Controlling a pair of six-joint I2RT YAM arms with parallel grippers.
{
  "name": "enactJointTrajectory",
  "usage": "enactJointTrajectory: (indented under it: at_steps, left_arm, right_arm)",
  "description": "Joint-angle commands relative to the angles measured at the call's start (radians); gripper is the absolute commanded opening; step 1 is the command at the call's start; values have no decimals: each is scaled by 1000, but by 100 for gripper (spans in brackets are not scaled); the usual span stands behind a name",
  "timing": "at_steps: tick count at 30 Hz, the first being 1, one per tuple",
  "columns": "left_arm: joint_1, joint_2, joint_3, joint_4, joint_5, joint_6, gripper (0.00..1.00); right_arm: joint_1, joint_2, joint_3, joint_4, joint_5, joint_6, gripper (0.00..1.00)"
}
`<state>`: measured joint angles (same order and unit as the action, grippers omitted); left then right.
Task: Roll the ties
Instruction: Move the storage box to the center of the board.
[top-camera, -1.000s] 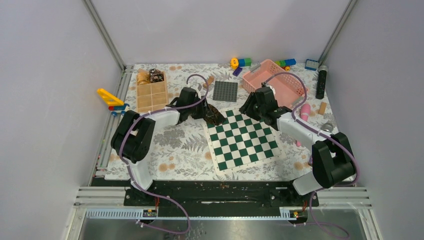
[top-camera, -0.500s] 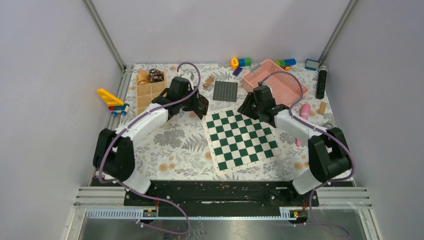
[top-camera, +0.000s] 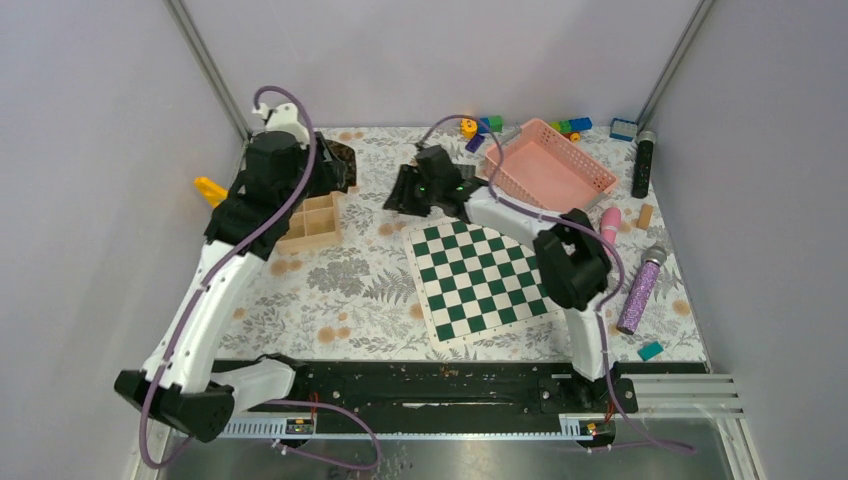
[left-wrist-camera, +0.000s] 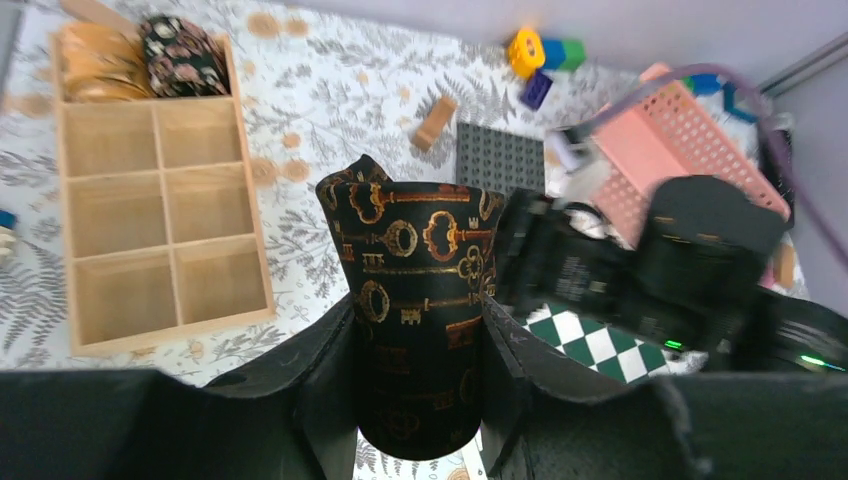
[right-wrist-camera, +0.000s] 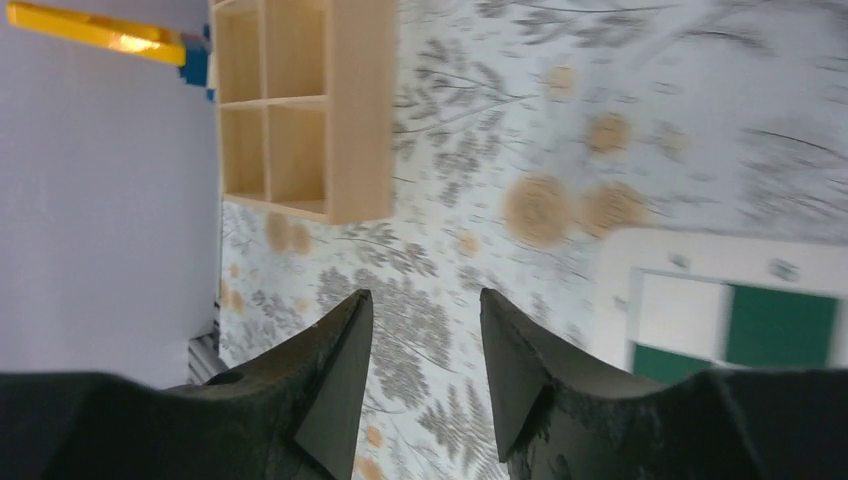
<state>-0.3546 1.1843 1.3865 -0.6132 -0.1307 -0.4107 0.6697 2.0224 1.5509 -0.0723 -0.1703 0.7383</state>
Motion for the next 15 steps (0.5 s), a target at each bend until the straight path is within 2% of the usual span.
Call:
enactJointTrajectory:
  at_steps: [1, 6, 8, 10, 15]
  left_arm:
    - [8, -85, 73, -72, -87, 27, 36]
    - [12, -128, 69, -84, -107, 35, 36]
    - [17, -141, 60, -85, -107, 35, 36]
    - [20, -151, 51, -85, -107, 32, 36]
    - [25, -173, 37, -84, -103, 31, 36]
  right_arm:
    - [78, 172, 257, -47, -72, 11, 53]
    - [140, 414, 649, -225, -76, 11, 60]
    - [162, 523, 878, -349, -64, -1, 61]
    - [174, 615, 1011, -415, -47, 6, 62]
    - [180, 631, 981, -398, 30, 44, 64]
